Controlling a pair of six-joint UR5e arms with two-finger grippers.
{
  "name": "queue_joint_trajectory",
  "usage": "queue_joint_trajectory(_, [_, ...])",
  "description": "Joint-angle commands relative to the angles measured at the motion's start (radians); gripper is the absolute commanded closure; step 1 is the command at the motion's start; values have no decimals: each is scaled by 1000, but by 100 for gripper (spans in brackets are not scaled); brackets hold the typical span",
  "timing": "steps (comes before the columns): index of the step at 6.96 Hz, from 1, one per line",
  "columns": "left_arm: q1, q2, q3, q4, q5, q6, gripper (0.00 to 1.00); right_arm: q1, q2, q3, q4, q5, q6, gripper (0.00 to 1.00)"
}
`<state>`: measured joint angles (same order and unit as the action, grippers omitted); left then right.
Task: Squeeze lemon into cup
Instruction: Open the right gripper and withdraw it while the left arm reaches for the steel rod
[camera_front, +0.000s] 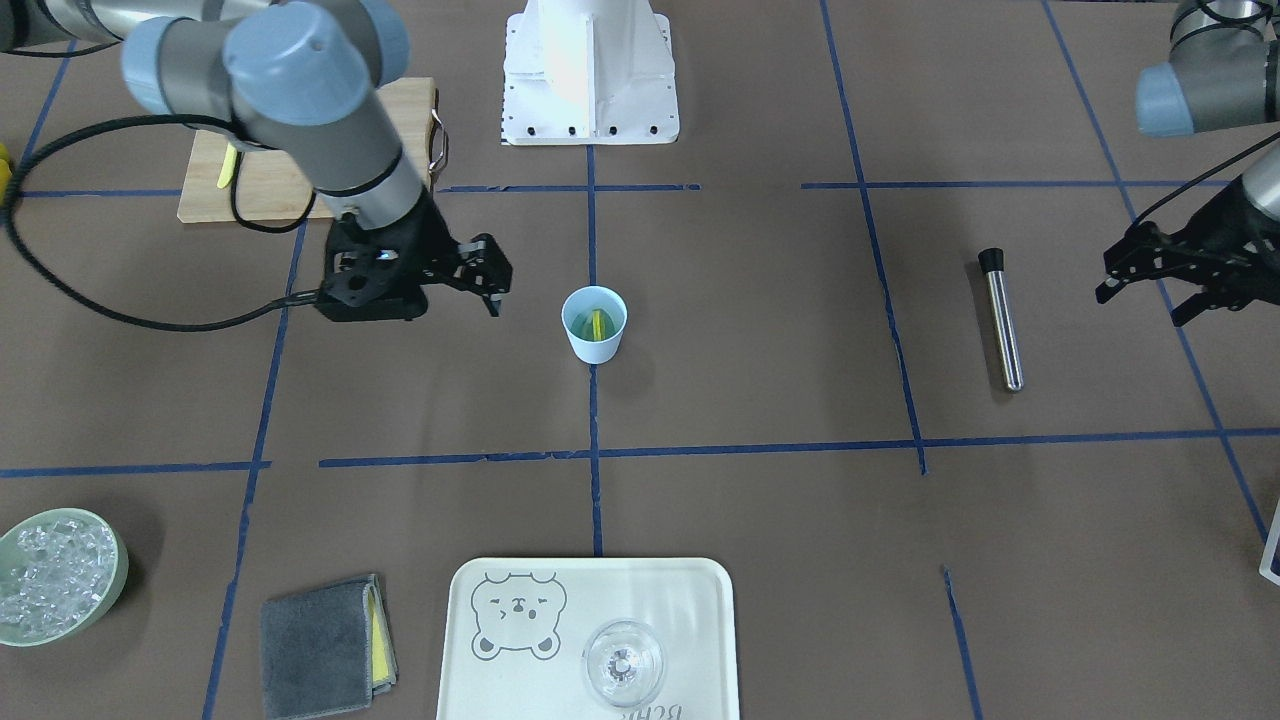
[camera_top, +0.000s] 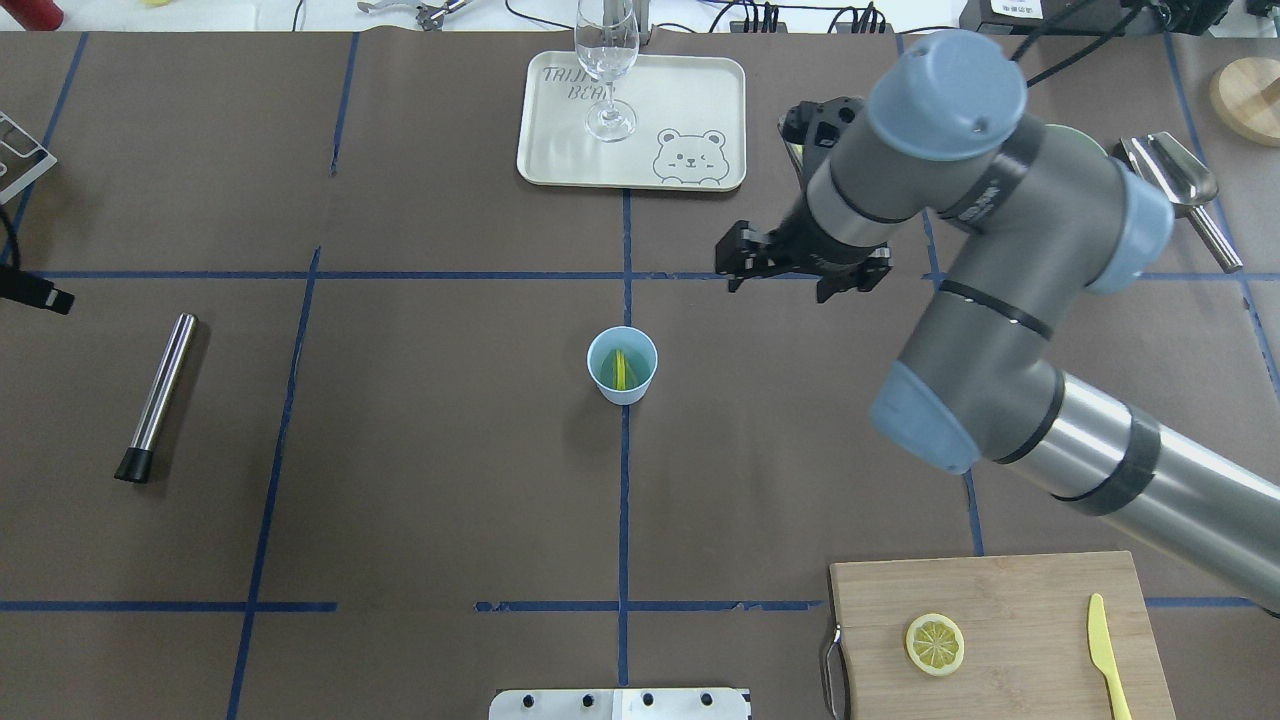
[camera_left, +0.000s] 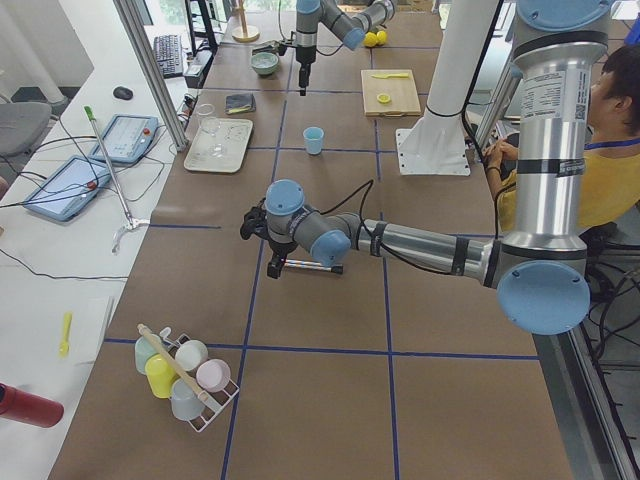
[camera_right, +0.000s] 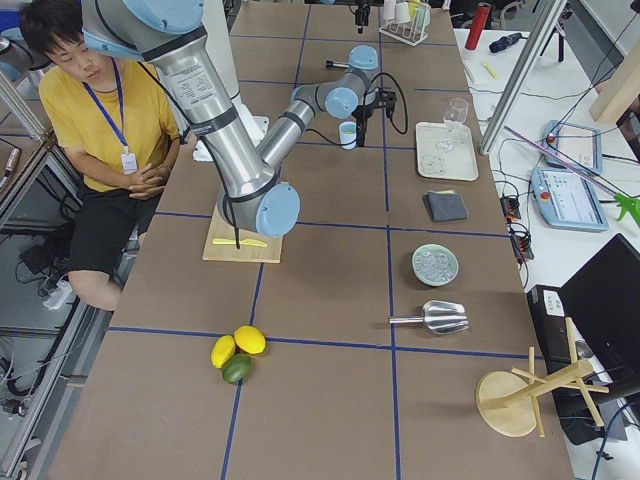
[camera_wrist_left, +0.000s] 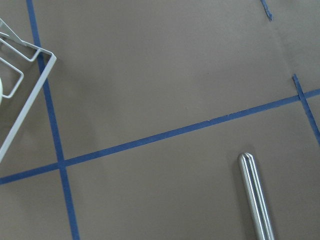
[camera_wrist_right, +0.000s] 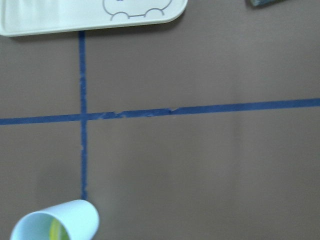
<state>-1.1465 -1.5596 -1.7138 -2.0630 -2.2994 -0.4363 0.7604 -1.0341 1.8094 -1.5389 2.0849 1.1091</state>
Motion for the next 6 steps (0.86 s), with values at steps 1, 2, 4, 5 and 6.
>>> queue_joint_trajectory(1, [141, -40, 40, -14, 96, -203, 0, 118, -145, 28, 6, 52, -217, 0])
queue_joint_trajectory(2, [161, -84, 101, -15, 104, -209, 0, 152, -180, 27, 8, 67, -285, 0])
queue_joint_trajectory(4, [209, -129, 167, -12, 110, -202, 1, 155, -187, 28, 8, 70, -287, 0])
queue_joint_trajectory(5, [232, -131, 174, -9, 171, -196, 4, 155, -188, 30, 8, 73, -287, 0])
queue_joint_trajectory(6, [235, -129, 181, -8, 188, -194, 12, 154, -190, 30, 8, 73, -287, 0])
